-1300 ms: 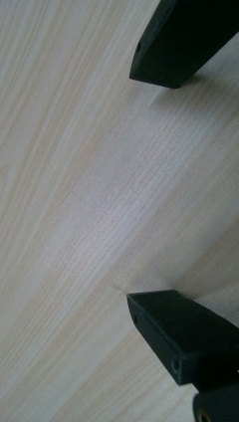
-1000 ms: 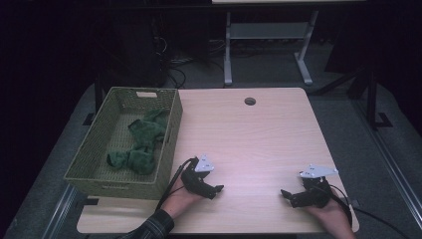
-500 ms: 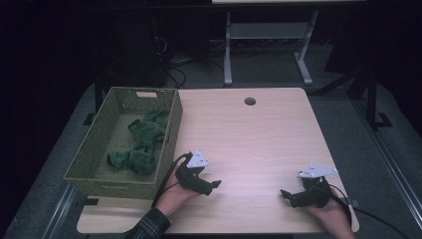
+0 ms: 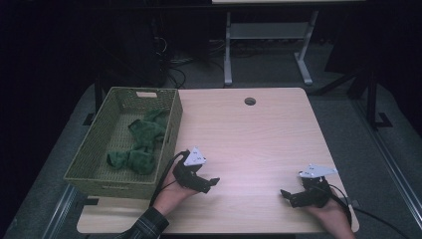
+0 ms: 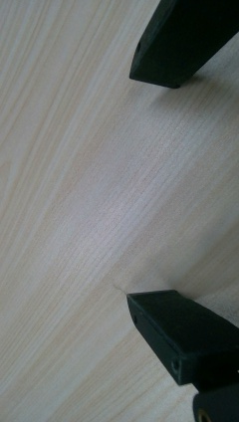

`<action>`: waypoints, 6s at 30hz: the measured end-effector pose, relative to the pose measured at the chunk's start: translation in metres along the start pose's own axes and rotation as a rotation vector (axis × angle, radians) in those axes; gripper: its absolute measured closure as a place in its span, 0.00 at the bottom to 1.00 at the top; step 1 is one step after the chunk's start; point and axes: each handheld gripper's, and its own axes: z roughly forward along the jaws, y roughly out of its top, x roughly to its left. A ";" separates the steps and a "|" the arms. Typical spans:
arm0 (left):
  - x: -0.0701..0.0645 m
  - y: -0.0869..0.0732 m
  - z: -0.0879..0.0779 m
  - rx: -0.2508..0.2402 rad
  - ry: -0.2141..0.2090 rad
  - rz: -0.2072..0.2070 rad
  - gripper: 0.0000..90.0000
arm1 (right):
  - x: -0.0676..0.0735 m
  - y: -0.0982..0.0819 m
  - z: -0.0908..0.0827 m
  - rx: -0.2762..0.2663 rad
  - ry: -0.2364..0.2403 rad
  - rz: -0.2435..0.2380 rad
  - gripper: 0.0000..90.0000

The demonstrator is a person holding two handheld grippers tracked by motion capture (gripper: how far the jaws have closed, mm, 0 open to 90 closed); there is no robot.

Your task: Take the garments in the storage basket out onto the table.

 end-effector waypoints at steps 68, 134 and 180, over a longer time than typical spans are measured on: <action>0.044 0.069 -0.055 -0.034 0.000 0.026 0.15 | 0.002 0.001 0.001 0.002 0.007 -0.003 0.02; 0.166 0.013 -0.133 0.056 0.219 -0.172 0.36 | 0.001 0.001 0.001 0.001 0.011 -0.007 0.02; 0.196 -0.036 -0.104 0.312 0.224 -0.347 0.91 | 0.001 0.001 0.001 -0.001 0.009 -0.008 0.02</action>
